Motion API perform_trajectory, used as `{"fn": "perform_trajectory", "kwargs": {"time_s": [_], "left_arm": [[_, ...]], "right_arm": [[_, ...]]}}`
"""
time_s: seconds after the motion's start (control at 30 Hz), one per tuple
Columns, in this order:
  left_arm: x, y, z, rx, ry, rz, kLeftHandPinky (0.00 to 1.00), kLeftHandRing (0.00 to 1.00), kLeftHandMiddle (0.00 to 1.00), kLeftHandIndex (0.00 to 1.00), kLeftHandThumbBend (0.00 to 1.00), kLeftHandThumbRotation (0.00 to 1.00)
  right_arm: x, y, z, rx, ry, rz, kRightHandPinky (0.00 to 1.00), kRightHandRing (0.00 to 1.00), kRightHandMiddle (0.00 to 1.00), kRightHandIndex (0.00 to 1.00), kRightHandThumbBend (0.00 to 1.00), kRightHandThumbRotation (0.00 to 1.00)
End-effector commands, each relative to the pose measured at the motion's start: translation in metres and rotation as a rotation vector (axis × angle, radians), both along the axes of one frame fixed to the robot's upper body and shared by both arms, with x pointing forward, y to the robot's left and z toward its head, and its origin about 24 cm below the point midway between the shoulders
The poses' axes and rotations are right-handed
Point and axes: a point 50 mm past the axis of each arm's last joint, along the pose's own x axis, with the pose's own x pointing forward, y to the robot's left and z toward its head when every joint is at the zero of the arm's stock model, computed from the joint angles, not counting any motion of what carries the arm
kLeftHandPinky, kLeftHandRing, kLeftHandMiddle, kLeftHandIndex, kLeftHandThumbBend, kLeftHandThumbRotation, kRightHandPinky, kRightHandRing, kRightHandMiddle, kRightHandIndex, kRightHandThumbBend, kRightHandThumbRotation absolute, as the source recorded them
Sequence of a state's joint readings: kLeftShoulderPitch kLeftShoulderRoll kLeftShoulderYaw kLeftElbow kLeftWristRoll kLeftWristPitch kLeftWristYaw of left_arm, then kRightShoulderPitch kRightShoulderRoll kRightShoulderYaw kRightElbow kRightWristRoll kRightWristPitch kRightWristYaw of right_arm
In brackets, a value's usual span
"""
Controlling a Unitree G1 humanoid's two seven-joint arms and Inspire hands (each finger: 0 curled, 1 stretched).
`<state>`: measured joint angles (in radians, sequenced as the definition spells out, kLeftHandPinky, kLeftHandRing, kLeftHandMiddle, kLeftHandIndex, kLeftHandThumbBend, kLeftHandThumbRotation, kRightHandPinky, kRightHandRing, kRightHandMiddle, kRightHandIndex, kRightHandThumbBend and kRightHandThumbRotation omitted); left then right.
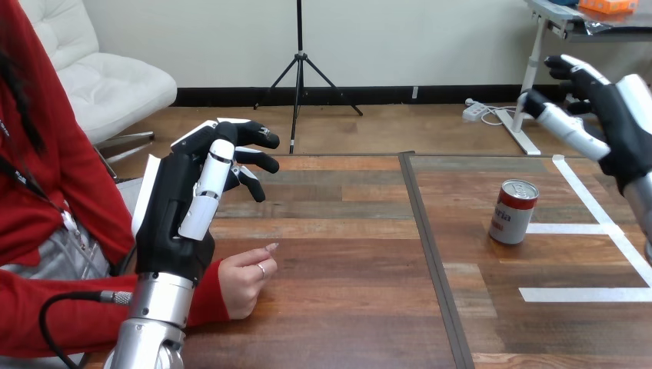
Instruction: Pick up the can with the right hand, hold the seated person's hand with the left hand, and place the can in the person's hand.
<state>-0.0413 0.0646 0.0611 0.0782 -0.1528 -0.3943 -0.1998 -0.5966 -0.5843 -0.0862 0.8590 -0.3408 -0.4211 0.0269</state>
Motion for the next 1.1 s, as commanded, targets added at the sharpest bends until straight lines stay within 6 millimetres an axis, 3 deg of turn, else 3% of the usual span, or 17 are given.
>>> {"fn": "perform_trajectory", "kwargs": {"time_s": [0.0, 0.43, 1.07], "left_arm": [[0.005, 0.002, 0.018, 0.003, -0.087, -0.005, 0.26, 0.51, 0.59, 0.53, 0.22, 0.76], [0.004, 0.004, 0.018, 0.01, -0.088, -0.006, 0.26, 0.49, 0.58, 0.53, 0.24, 0.76], [0.003, 0.006, 0.016, 0.026, -0.09, -0.011, 0.25, 0.48, 0.59, 0.52, 0.24, 0.75]], "right_arm": [[0.018, 0.001, 0.019, -0.038, 0.0, -0.023, 0.84, 0.91, 0.93, 0.92, 0.86, 0.88], [0.03, 0.005, 0.013, -0.108, 0.11, -0.037, 0.84, 0.93, 0.95, 0.94, 0.94, 0.84], [0.042, 0.02, 0.003, -0.176, 0.237, -0.071, 0.8, 0.91, 0.93, 0.93, 0.94, 0.78]]}}
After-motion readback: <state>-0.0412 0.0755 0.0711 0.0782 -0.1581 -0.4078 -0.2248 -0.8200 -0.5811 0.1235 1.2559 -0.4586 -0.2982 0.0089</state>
